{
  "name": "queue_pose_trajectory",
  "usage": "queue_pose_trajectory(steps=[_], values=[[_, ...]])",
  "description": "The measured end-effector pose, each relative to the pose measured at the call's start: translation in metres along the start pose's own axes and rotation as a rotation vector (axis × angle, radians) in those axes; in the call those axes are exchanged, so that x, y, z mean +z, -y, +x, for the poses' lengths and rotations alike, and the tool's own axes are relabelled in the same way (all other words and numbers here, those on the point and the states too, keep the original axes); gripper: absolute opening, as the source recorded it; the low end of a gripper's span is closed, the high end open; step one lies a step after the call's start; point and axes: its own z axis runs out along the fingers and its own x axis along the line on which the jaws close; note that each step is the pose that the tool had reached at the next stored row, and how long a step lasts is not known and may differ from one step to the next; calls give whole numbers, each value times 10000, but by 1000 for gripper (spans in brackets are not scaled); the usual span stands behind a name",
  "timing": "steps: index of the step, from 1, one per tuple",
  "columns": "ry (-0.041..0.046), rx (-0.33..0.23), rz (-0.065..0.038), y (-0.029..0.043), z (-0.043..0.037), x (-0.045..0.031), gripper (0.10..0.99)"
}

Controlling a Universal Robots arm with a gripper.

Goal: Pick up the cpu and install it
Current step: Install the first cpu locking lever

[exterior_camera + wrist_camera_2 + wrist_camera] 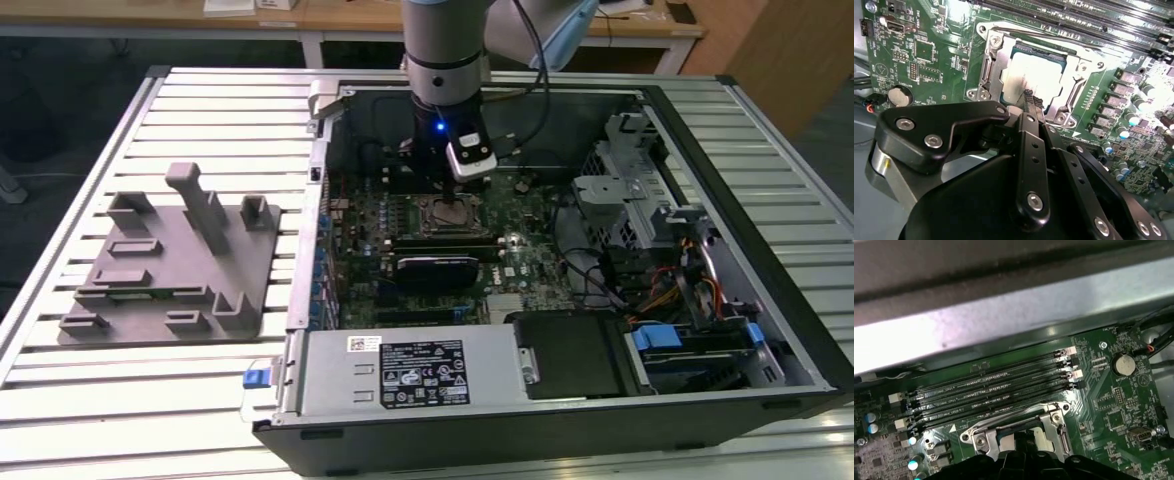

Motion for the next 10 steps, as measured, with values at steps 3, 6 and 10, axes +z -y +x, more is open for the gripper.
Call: queue_pose_trajectory(steps=[3, 6, 10], values=[[17, -5, 51, -2, -2, -20, 106], [26, -11, 86, 0, -4, -22, 106], [26, -10, 87, 26, -14, -23, 106]])
